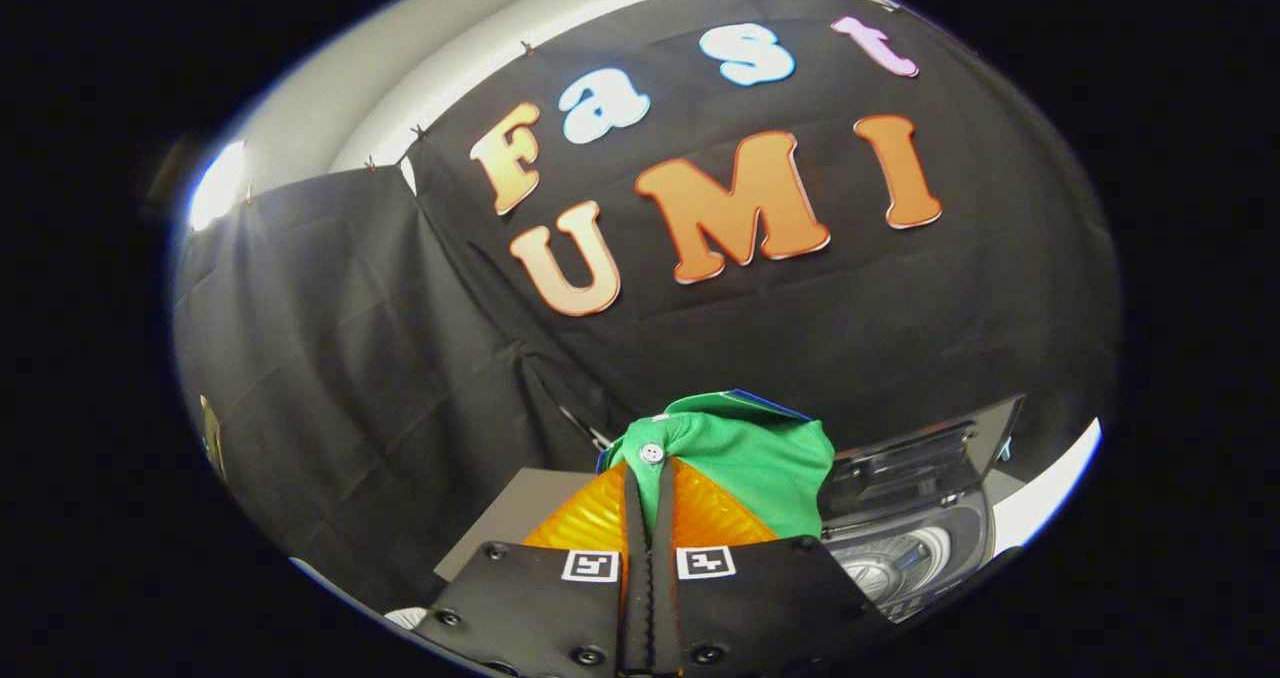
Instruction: Put the clothes into the washing machine and then close the washing machine lid.
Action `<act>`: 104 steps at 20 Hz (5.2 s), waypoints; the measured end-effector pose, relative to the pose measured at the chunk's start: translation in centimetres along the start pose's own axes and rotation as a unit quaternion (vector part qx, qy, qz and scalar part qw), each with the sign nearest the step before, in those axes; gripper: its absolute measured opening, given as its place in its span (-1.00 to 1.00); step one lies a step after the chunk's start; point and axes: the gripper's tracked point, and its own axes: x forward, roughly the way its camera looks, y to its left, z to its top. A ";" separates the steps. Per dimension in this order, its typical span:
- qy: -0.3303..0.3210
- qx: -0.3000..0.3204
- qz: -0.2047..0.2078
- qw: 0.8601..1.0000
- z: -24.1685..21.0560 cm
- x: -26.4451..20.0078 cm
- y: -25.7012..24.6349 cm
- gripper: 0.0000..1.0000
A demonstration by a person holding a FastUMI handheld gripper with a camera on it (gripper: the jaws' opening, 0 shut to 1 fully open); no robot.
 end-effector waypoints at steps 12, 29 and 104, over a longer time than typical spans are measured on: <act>-0.007 0.036 -0.127 0.991 -1.4 -4.6 -18.1 -0.85; 0.148 0.028 -0.197 0.969 -20.7 0.2 -30.2 -0.85; 0.128 -0.091 -0.222 0.962 -7.2 16.4 -32.9 0.95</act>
